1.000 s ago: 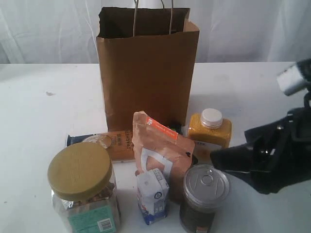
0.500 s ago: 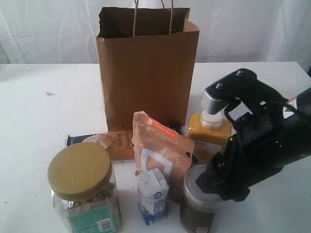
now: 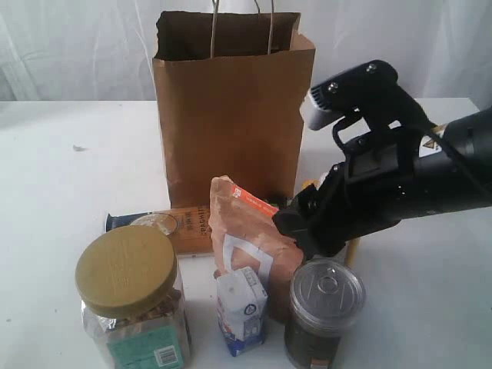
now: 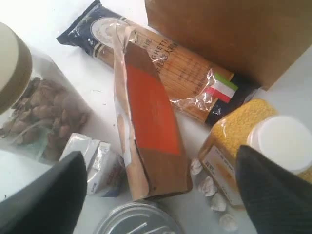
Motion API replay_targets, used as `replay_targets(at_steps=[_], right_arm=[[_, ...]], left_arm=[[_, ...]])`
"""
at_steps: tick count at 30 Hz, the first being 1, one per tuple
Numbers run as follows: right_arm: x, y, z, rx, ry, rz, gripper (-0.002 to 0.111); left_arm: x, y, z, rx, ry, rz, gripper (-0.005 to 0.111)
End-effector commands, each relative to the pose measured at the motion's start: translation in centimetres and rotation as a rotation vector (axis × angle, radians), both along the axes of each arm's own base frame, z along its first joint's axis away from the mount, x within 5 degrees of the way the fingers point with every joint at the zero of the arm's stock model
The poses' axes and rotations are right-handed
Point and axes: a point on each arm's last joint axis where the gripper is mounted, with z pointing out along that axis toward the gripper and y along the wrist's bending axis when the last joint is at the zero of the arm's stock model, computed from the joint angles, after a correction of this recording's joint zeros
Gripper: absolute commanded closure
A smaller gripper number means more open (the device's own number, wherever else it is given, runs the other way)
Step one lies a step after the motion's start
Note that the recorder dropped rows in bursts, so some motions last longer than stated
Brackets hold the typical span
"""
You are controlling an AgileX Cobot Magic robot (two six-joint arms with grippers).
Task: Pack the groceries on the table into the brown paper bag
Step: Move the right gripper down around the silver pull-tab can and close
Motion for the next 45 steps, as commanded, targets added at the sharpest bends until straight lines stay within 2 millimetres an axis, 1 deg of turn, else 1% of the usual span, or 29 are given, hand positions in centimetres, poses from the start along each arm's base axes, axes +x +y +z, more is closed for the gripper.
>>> replay_targets(at_steps=[1, 6, 9, 10, 12, 18, 21, 23, 25, 27, 33, 38, 45], right_arm=[[-0.1, 0.1, -0.1, 0.015, 0.006, -0.009, 0.031], [-0.4, 0.0, -0.4, -0.007, 0.048, 0.008, 0.030], [-0.8, -0.1, -0.7, -0.040, 0.084, 0.039, 0.024], [-1.0, -0.2, -0.9, -0.060, 0.099, 0.054, 0.020], [-1.2, -0.4, -1.1, -0.108, 0.119, 0.076, 0.017], [-1.8, -0.7, -1.5, -0.156, 0.180, 0.097, 0.017], [-1.4, -0.3, -1.8, -0.130, 0.180, 0.095, 0.017], [-1.1, 0.5, -2.5, -0.154, 0.172, 0.140, 0.017], [-0.5, 0.9, -4.1, -0.201, 0.229, 0.153, 0.017], [-0.2, 1.0, -4.9, -0.234, 0.249, 0.152, 0.017], [0.5, 1.2, -5.4, -0.260, 0.248, 0.151, 0.017], [0.5, 1.4, -6.3, -0.281, 0.310, 0.159, 0.017], [-0.1, 1.1, -6.6, -0.312, 0.374, 0.181, 0.026]], left_arm=[[0.0, 0.0, -0.1, -0.003, -0.003, 0.003, 0.107], [0.0, 0.0, -0.1, -0.003, -0.003, 0.003, 0.107], [0.0, 0.0, -0.1, -0.003, -0.003, 0.003, 0.107], [0.0, 0.0, -0.1, -0.003, -0.003, 0.003, 0.107], [0.0, 0.0, -0.1, -0.003, -0.003, 0.003, 0.107], [0.0, 0.0, -0.1, -0.003, -0.003, 0.003, 0.107], [0.0, 0.0, -0.1, -0.003, -0.003, 0.003, 0.107], [0.0, 0.0, -0.1, -0.003, -0.003, 0.003, 0.107], [0.0, 0.0, -0.1, -0.003, -0.003, 0.003, 0.107], [0.0, 0.0, -0.1, -0.003, -0.003, 0.003, 0.107], [0.0, 0.0, -0.1, -0.003, -0.003, 0.003, 0.107], [0.0, 0.0, -0.1, -0.003, -0.003, 0.003, 0.107], [0.0, 0.0, -0.1, -0.003, -0.003, 0.003, 0.107]])
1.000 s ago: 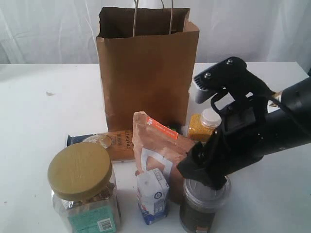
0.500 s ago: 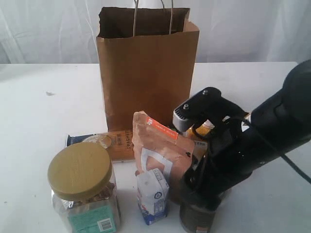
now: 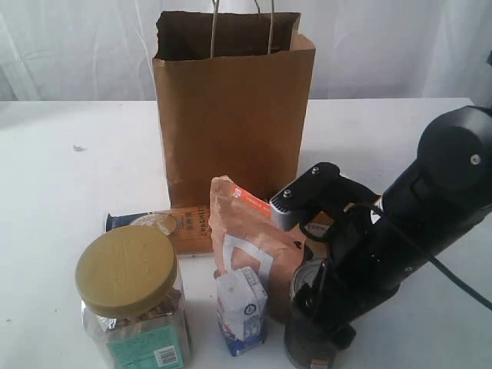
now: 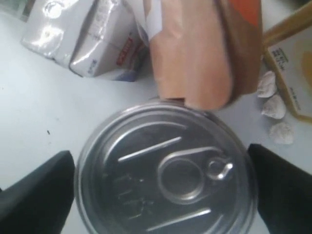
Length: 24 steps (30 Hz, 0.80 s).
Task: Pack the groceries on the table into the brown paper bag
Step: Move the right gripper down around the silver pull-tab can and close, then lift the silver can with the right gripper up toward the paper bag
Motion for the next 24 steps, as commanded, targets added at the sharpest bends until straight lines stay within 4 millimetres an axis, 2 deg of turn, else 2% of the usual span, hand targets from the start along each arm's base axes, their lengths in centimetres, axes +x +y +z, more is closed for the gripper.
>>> replay_targets(at_steps=[1, 11, 17, 18, 21, 24], right_arm=[[-0.4, -0.1, 0.0, -0.018, 0.044, 0.013, 0.027], [-0.5, -0.1, 0.0, -0.020, 0.059, -0.002, 0.040], [-0.7, -0.2, -0.1, -0.035, 0.087, 0.006, 0.059], [-0.8, -0.3, 0.0, -0.042, 0.102, 0.012, 0.066], [-0.6, -0.4, 1.1, -0.062, 0.073, 0.036, 0.076], [-0.4, -1.6, 2.7, -0.130, -0.039, 0.008, 0.081]], left_arm=[[0.0, 0.0, -0.1, -0.003, -0.003, 0.003, 0.107], [0.0, 0.0, -0.1, -0.003, -0.003, 0.003, 0.107], [0.0, 0.0, -0.1, -0.003, -0.003, 0.003, 0.107], [0.0, 0.0, -0.1, -0.003, -0.003, 0.003, 0.107], [0.0, 0.0, -0.1, -0.003, -0.003, 0.003, 0.107], [0.0, 0.0, -0.1, -0.003, -0.003, 0.003, 0.107]])
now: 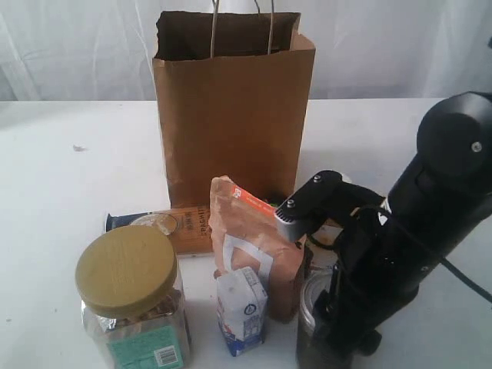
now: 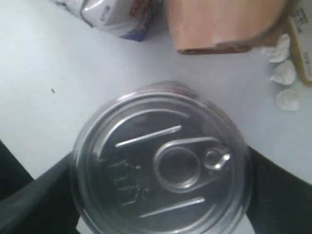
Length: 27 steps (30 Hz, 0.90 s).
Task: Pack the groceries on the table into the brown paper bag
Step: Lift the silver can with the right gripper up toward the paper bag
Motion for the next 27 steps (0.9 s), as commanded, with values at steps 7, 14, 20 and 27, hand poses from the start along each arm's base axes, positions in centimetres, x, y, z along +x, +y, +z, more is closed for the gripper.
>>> replay_targets(at_steps=[7, 14, 20, 27], right_arm=[[-1.1, -2.4, 4.4, -0.015, -0.171, -0.156, 0.082], [-2.9, -3.6, 8.4, 0.087, -0.222, -0.289, 0.082], [-2.9, -3.9, 15.3, 0.193, -0.341, -0.334, 0.082], [-1.2, -3.4, 25.5, 0.477, -0.713, -0.382, 0.082]], left_arm=[[0.0, 0.0, -0.1, -0.003, -0.003, 0.003, 0.107], [0.0, 0.0, -0.1, -0.003, -0.003, 0.003, 0.107], [0.0, 0.0, -0.1, -0.003, -0.003, 0.003, 0.107], [0.0, 0.0, -0.1, -0.003, -0.003, 0.003, 0.107]])
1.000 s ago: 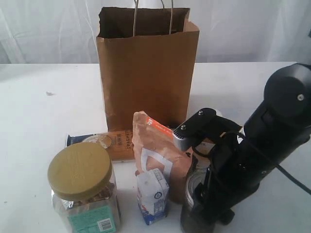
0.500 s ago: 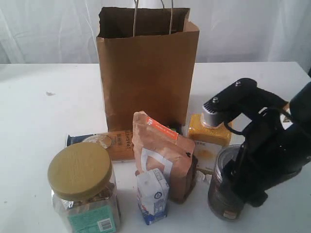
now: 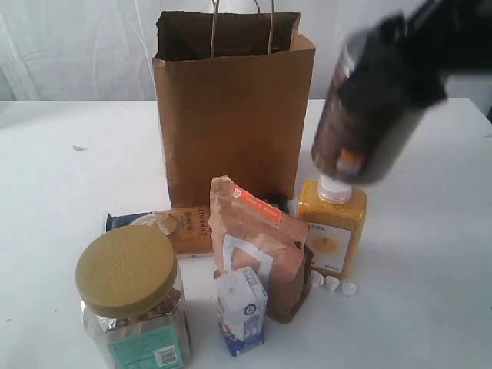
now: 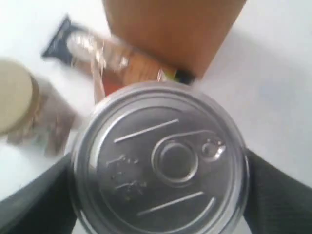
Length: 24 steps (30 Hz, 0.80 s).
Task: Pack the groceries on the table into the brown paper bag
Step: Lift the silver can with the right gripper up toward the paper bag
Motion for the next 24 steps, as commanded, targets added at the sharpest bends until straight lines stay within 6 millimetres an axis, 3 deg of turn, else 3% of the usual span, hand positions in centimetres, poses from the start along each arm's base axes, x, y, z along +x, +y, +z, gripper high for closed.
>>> replay_targets(at_steps=[1, 4, 10, 15, 24], right_arm=[[1.2, 0.4, 6.8, 0.211, -0.322, -0.043, 0.082], [2.5, 0.9, 9.3, 0.302, -0.457, -0.080, 0.082], [5.9, 3.2, 10.8, 0.422, -0.638, -0.085, 0.082], [9.2, 5.7, 9.3, 0.438, -0.689, -0.059, 0.082], [13.9, 8.5, 4.8, 0.243, -0.689, -0.035, 0.082]], left_arm=[[0.0, 0.0, -0.1, -0.003, -0.003, 0.003, 0.107], [0.0, 0.0, -0.1, -0.003, -0.003, 0.003, 0.107], [0.0, 0.0, -0.1, -0.003, -0.003, 0.003, 0.107], [0.0, 0.0, -0.1, -0.003, -0.003, 0.003, 0.107], [0.0, 0.0, -0.1, -0.003, -0.003, 0.003, 0.107]])
